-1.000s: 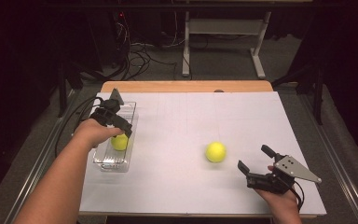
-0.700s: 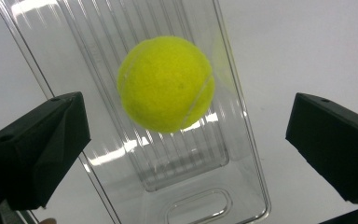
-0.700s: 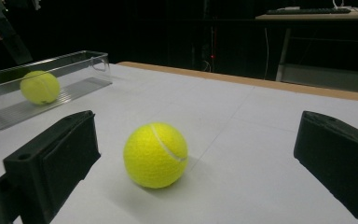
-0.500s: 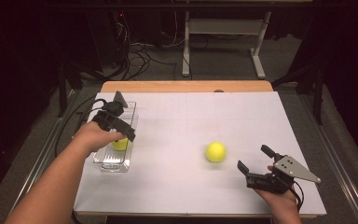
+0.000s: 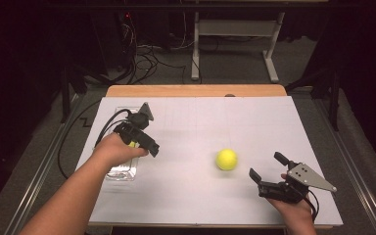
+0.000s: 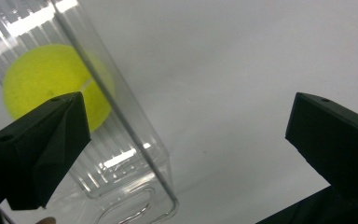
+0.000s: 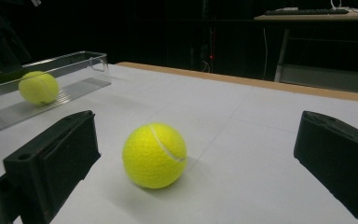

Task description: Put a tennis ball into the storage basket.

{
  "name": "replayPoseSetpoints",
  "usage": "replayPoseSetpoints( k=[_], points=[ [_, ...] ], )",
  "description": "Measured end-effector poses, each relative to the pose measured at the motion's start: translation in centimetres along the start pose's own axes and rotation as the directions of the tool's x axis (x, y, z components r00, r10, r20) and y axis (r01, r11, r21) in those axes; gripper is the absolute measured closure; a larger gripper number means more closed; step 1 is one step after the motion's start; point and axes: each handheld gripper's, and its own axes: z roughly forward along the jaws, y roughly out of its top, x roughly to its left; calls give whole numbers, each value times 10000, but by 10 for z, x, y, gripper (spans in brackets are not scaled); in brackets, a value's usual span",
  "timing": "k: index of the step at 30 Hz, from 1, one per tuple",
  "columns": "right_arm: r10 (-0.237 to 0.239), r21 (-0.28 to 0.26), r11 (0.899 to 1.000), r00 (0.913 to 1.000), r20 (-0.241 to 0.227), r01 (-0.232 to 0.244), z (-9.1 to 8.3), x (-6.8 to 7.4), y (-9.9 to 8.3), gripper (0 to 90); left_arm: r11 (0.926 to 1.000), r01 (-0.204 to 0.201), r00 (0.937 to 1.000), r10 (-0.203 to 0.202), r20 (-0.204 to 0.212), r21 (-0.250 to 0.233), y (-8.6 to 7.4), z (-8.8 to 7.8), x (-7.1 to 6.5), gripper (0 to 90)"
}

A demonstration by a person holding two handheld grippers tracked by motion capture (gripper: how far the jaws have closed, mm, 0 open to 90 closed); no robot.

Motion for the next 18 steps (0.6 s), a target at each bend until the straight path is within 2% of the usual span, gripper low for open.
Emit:
replayPoseSetpoints(
  k=[3, 9, 14, 18],
  points=[
    [-31, -12, 10000, 10000, -7, 31, 0, 0, 0, 1, 9999, -70, 9999, 72, -148, 146, 1, 6, -8, 7],
    [-56, 23, 10000, 10000, -69, 57, 1, 2, 0, 1, 9986, -523, 9986, 523, -5, 47, -2, 16, -28, 7],
    [-31, -1, 10000, 10000, -73, 31, 0, 2, 0, 1, 9948, -1007, 9949, 1008, 71, -140, -8, 17, -44, 7],
    [-45, -21, 10000, 10000, -82, 45, 0, 2, 1, 1, 9909, -1312, 9908, 1320, 286, -307, -18, 20, -54, 7]
  ],
)
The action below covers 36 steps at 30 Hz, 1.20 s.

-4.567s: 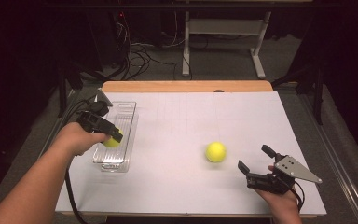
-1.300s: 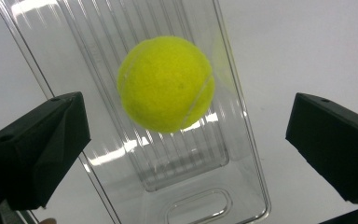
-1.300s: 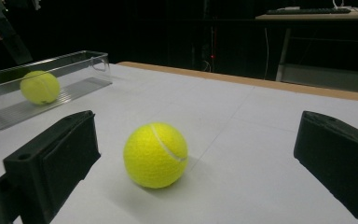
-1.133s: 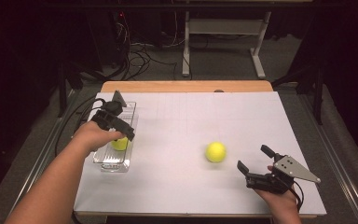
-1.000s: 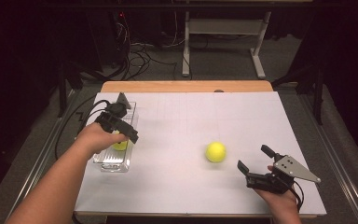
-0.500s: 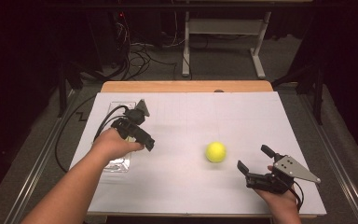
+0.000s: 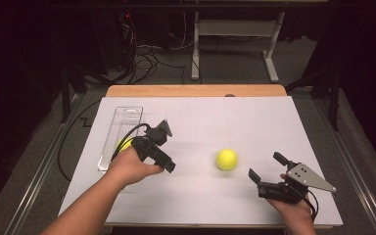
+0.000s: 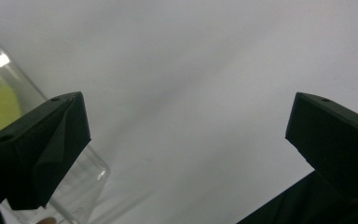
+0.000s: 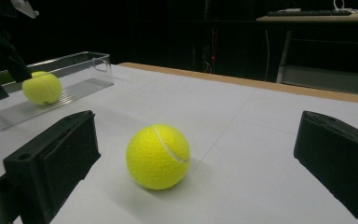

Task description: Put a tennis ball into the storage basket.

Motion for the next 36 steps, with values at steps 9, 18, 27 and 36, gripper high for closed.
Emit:
replayPoseSetpoints(
  k=[9, 18, 27, 36],
  points=[
    [-69, 114, 9999, 9999, -123, 70, 3, 5, -1, 1, 9975, -568, 9949, 600, 807, -418, -19, 17, -13, 7],
    [-149, 313, 9994, 9995, -262, 157, 7, 10, -2, 1, 9891, -822, 9868, 978, 1289, -1219, -42, 28, -25, 7],
    [-178, 526, 9984, 9992, -363, 197, 19, 18, -3, 1, 9748, -738, 9877, 1006, 1197, -2105, -44, 36, -20, 7],
    [-322, 906, 9953, 9988, -356, 354, 32, 22, -4, 1, 9707, -615, 9822, 1003, 1591, -2323, -45, 38, -17, 10]
  ],
)
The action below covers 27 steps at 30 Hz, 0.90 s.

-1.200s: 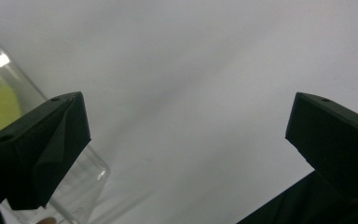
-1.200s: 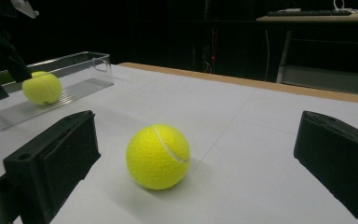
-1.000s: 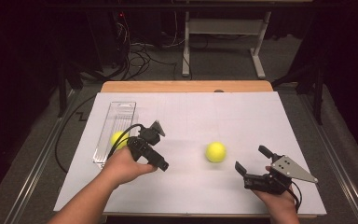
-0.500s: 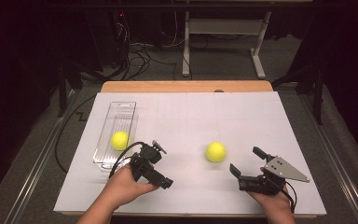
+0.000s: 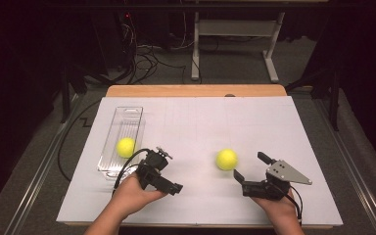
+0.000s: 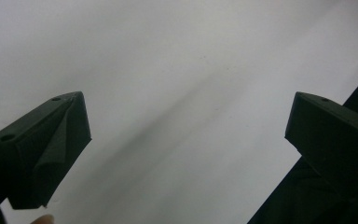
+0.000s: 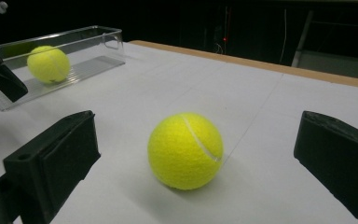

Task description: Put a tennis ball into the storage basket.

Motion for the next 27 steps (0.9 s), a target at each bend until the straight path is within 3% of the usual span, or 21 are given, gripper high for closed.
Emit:
replayPoseSetpoints(
  k=[8, 12, 15, 27],
  points=[
    [-121, 621, 9980, 9999, -44, 123, 15, 5, 6, 2, 10000, -13, 10000, 14, 38, -91, 0, -1, 1, 9],
    [-299, 988, 9946, 9995, -78, 305, 24, 8, 8, 2, 9997, 174, 9998, -175, -14, -165, 1, 0, 6, 9],
    [-227, 1276, 9915, 9997, -102, 238, 30, 8, 7, 2, 9995, 250, 9995, -246, 218, -182, 0, 2, 8, 9],
    [60, 1875, 9822, 10000, -26, -54, 49, 1, 6, 7, 9996, 192, 9997, -188, 179, -225, 0, 5, 7, 8]
  ],
)
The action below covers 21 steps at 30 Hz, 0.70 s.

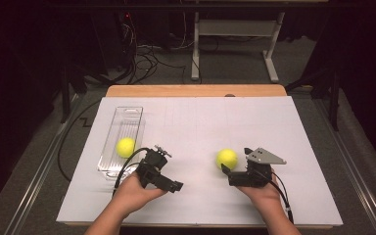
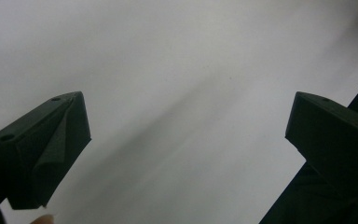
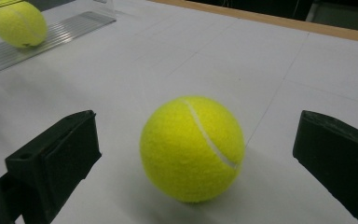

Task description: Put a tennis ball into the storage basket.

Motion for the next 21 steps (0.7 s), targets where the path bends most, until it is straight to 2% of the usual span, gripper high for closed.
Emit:
replayPoseSetpoints(
  k=[5, 10, 14, 17, 21],
  points=[
    [211, -117, 9997, 9998, 24, -210, 7, -4, 4, 7, 9997, -72, 10000, 73, -25, 220, 3, 5, -2, 11],
    [355, -142, 9993, 9994, 24, -355, 15, -8, 7, 7, 9998, -120, 9999, 119, 26, 172, 3, 6, -4, 11],
    [139, 132, 9998, 9999, -38, -138, 19, -7, 6, 7, 9999, -137, 9999, 137, 25, 12, 2, 2, -3, 11],
    [210, 374, 9991, 9998, -48, -208, 22, -8, 6, 7, 9999, -17, 10000, 18, 80, -151, 1, 2, 0, 11],
    [206, 614, 9979, 9997, -128, -198, 26, -8, 3, 8, 10000, -16, 10000, 16, 14, -69, 2, 3, 0, 11]
  ],
)
